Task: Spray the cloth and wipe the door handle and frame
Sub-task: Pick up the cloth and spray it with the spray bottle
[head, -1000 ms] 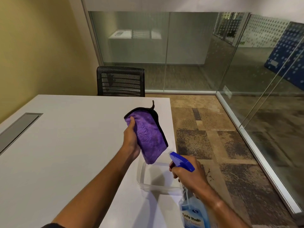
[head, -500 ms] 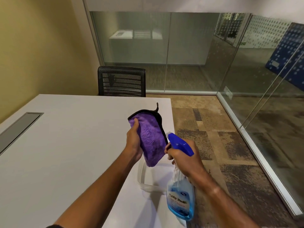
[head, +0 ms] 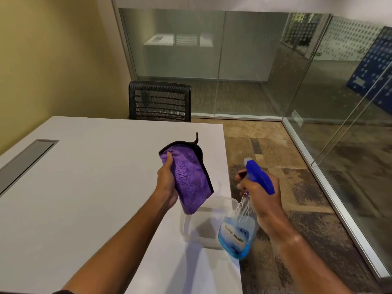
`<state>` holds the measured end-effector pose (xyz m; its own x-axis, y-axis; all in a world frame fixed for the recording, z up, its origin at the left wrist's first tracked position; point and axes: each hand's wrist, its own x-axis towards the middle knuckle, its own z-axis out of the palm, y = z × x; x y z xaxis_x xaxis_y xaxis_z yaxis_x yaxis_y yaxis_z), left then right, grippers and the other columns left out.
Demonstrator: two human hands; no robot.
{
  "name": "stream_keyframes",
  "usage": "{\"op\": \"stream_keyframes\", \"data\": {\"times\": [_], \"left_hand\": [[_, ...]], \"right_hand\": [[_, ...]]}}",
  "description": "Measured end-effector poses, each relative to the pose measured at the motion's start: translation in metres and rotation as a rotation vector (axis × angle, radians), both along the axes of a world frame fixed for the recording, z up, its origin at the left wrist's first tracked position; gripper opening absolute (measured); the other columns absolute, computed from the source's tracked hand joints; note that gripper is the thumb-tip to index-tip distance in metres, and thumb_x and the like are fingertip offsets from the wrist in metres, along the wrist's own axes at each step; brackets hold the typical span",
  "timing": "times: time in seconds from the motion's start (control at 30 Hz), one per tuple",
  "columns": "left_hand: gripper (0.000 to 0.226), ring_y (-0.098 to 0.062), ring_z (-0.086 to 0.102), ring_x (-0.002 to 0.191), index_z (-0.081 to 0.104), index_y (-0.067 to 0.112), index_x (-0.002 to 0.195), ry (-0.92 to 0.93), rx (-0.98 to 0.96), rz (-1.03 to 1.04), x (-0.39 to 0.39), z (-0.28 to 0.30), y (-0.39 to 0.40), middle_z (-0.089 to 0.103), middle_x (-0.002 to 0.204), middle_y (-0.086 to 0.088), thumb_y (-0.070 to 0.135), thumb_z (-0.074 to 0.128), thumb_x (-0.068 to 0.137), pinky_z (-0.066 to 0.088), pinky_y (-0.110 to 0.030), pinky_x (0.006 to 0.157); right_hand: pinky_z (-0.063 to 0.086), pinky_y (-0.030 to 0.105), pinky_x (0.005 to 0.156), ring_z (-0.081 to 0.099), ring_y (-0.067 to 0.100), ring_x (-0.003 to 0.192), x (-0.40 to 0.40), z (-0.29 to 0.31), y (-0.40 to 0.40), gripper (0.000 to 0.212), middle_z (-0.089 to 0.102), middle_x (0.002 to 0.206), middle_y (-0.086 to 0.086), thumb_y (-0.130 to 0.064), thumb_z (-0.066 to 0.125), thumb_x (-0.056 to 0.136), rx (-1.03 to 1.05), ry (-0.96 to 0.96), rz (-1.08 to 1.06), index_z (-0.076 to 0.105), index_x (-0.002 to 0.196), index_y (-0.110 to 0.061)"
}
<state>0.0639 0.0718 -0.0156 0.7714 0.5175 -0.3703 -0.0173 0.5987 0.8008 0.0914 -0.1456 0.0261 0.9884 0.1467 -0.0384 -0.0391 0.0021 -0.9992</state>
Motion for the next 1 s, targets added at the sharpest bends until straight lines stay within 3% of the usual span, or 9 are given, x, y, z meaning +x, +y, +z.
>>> {"op": "stream_keyframes", "data": {"times": [0.13, 0.23, 0.33, 0.43, 0.57, 0.8, 1.0], "left_hand": [[0.044, -0.025, 0.073, 0.096, 0.065, 0.019, 0.115, 0.011, 0.008, 0.005, -0.006, -0.005, 0.006, 0.077, 0.103, -0.005, 0.056, 0.047, 0.098, 0.059, -0.035, 0.072], [0.043, -0.023, 0.074, 0.092, 0.066, 0.021, 0.113, 0.016, 0.013, -0.005, -0.009, -0.01, 0.01, 0.078, 0.097, -0.002, 0.056, 0.046, 0.099, 0.059, -0.034, 0.07], [0.043, -0.021, 0.076, 0.088, 0.066, 0.02, 0.113, 0.019, 0.019, -0.014, -0.011, -0.013, 0.012, 0.078, 0.097, -0.003, 0.056, 0.046, 0.099, 0.06, -0.033, 0.067], [0.042, -0.019, 0.076, 0.086, 0.066, 0.021, 0.111, 0.017, 0.028, -0.021, -0.013, -0.015, 0.014, 0.078, 0.096, -0.002, 0.055, 0.046, 0.099, 0.06, -0.032, 0.065], [0.042, -0.02, 0.076, 0.088, 0.066, 0.02, 0.111, 0.013, 0.024, -0.036, -0.016, -0.018, 0.015, 0.078, 0.096, -0.002, 0.054, 0.045, 0.1, 0.061, -0.032, 0.066], [0.043, -0.02, 0.076, 0.089, 0.066, 0.02, 0.114, 0.012, 0.031, -0.059, -0.016, -0.017, 0.016, 0.078, 0.099, -0.003, 0.055, 0.045, 0.1, 0.061, -0.032, 0.065], [0.041, -0.02, 0.076, 0.089, 0.065, 0.021, 0.113, -0.005, 0.038, -0.084, -0.012, -0.01, 0.011, 0.078, 0.097, -0.002, 0.054, 0.045, 0.1, 0.061, -0.033, 0.069]], "right_hand": [[0.048, 0.017, 0.053, 0.062, 0.006, 0.07, 0.012, -0.009, 0.009, 0.022, 0.07, 0.089, 0.001, -0.006, 0.071, 0.079, 0.051, -0.033, -0.144, 0.069, 0.098, -0.016], [0.051, 0.019, 0.053, 0.061, 0.003, 0.067, 0.013, -0.027, 0.02, 0.025, 0.066, 0.085, -0.016, -0.015, 0.073, 0.083, 0.026, -0.079, -0.176, 0.068, 0.093, -0.037], [0.053, 0.019, 0.056, 0.06, 0.006, 0.069, 0.014, -0.049, 0.027, 0.017, 0.065, 0.082, -0.005, -0.013, 0.071, 0.086, 0.001, -0.126, -0.21, 0.064, 0.087, -0.029], [0.052, 0.024, 0.057, 0.058, 0.002, 0.066, 0.015, -0.068, 0.032, 0.019, 0.061, 0.077, -0.005, -0.012, 0.07, 0.088, -0.039, -0.155, -0.235, 0.061, 0.085, -0.028], [0.051, 0.038, 0.062, 0.055, 0.019, 0.07, 0.015, -0.086, 0.034, 0.013, 0.061, 0.082, 0.009, -0.014, 0.07, 0.089, -0.08, -0.187, -0.247, 0.06, 0.088, -0.023], [0.05, 0.034, 0.061, 0.053, 0.014, 0.068, 0.014, -0.095, 0.034, 0.013, 0.06, 0.08, 0.003, -0.015, 0.072, 0.088, -0.07, -0.208, -0.238, 0.061, 0.095, -0.012], [0.053, 0.055, 0.083, 0.058, 0.029, 0.089, 0.006, -0.099, 0.026, 0.03, 0.058, 0.094, 0.004, -0.03, 0.078, 0.081, -0.159, -0.166, -0.2, 0.055, 0.1, -0.034]]}}
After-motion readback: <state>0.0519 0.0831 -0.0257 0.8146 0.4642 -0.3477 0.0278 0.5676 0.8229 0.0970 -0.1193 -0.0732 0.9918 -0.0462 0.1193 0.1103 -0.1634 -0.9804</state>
